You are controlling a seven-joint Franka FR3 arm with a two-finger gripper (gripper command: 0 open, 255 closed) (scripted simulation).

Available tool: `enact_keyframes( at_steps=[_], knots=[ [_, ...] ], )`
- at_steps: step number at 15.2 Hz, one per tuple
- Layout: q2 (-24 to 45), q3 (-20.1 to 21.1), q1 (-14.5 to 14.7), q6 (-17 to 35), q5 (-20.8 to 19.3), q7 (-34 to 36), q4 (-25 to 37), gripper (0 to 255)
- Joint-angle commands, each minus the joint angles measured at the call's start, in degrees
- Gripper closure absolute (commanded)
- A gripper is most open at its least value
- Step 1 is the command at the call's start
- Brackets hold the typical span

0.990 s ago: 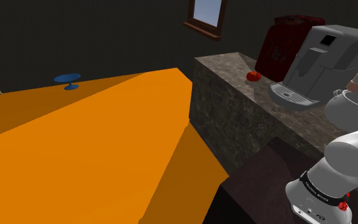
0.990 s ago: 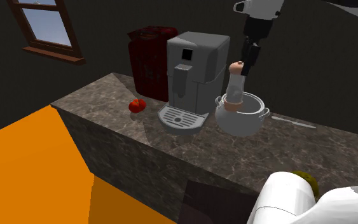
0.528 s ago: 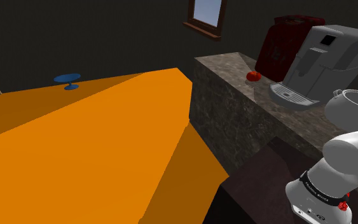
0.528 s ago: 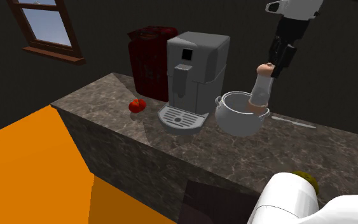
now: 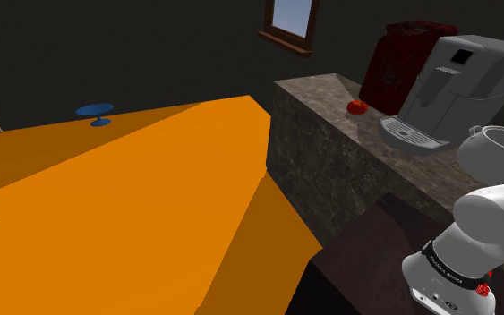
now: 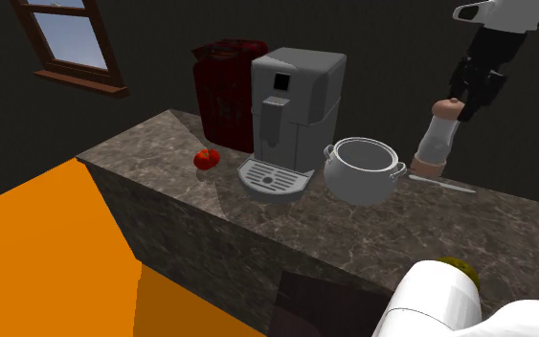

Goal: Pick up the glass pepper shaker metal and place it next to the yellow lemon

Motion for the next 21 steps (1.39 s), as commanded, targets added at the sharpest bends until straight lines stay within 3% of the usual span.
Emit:
enact_keyframes(
  at_steps=[1,5,21],
  knots=[
    [-0.2,-2.4,0.0,-0.9,-1.4,-3.2,2.0,255],
    [-0.2,-7.7,1.1,-2.6,-3.8,-9.3,7.0,255],
    [-5.8,-8.9,-2.9,7.5,-7.7,-6.9,-7.9,255]
  ],
)
